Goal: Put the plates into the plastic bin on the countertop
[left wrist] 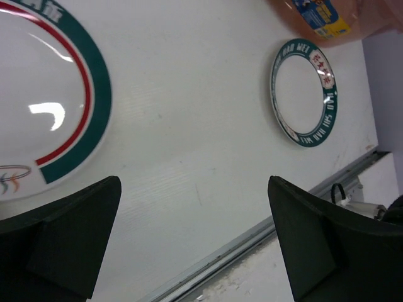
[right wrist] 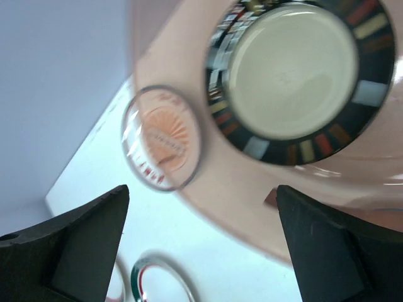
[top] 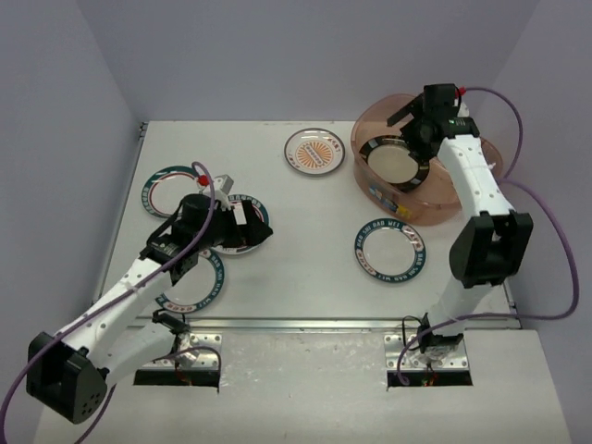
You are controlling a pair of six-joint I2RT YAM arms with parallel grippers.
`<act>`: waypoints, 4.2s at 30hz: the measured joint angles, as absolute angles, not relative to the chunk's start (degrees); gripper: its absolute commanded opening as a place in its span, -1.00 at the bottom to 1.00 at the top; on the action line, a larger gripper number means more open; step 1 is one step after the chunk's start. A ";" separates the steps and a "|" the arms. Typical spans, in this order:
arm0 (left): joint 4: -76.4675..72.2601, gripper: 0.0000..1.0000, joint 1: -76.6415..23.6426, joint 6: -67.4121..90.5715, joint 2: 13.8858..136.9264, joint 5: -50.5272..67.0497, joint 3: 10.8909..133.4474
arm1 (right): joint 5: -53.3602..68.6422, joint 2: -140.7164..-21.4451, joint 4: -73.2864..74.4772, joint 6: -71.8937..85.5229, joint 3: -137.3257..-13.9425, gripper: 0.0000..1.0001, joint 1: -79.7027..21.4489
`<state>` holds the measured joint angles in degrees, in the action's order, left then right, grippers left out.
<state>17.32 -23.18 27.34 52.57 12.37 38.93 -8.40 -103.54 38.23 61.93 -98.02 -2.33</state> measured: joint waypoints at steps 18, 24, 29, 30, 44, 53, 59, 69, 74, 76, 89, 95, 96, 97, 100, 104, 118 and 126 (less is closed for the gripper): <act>-16.45 0.62 -40.47 44.47 112.86 25.62 62.08 | 21.70 -53.02 21.38 31.83 -57.32 0.97 -6.91; -18.40 0.14 -42.10 47.02 122.74 28.73 70.15 | 21.68 -49.63 22.81 30.00 -54.71 0.98 -6.87; -17.86 -0.12 -43.18 48.17 128.64 30.35 76.67 | 22.64 -48.72 22.56 29.51 -53.40 0.98 -6.87; -17.98 -0.21 -43.18 48.47 129.56 31.01 77.50 | 23.14 -48.69 22.45 29.50 -53.02 0.98 -6.87; -17.57 -1.00 -41.65 47.29 118.67 26.42 62.50 | 27.80 -51.92 20.25 28.56 -51.10 0.98 -6.87; -11.50 -1.00 -17.48 40.43 82.27 25.27 39.17 | 37.66 -62.30 15.89 27.47 -49.18 0.98 -6.71; -11.54 -1.00 -14.29 40.16 67.76 30.41 37.11 | 52.37 -72.14 5.69 30.25 -46.38 0.97 -7.37; -15.72 -0.04 -14.55 46.10 65.74 42.31 32.78 | 60.34 -78.34 -7.21 37.94 -43.15 -1.00 -9.24; -15.52 1.00 -14.59 46.75 65.77 44.03 33.97 | 59.14 -78.40 -9.28 40.66 -41.95 -1.00 -8.86; -10.87 1.00 -14.59 44.52 64.99 42.01 35.75 | 58.04 -77.97 -10.11 42.49 -41.95 -1.00 -8.71; 20.47 1.00 -14.59 22.52 44.08 7.45 50.88 | 17.40 -72.83 -9.03 71.27 -41.95 -1.00 9.71; 22.16 1.00 -14.59 19.51 40.39 5.70 44.32 | 0.67 -79.54 -10.49 86.17 -42.58 -1.00 9.01; 22.80 1.00 -14.59 19.31 41.17 5.96 43.67 | -1.31 -81.05 -10.50 87.53 -43.16 -1.00 8.56; 23.34 1.00 -14.59 19.09 41.93 6.37 43.25 | -3.10 -82.64 -9.72 88.73 -44.20 -1.00 7.94; 23.98 1.00 -14.59 18.44 45.16 7.83 42.93 | -7.92 -87.55 -6.82 89.50 -51.07 -1.00 5.74; 24.77 1.00 -14.59 18.22 44.27 8.67 42.29 | -10.76 -94.70 -5.74 89.11 -59.87 -0.86 3.83; 24.28 1.00 -14.59 18.26 41.31 8.99 42.28 | -12.54 -99.88 5.78 83.17 -68.07 0.98 3.25; 22.99 1.00 -14.59 24.89 49.66 8.61 41.96 | -6.55 -100.49 18.97 81.13 -80.81 0.97 3.25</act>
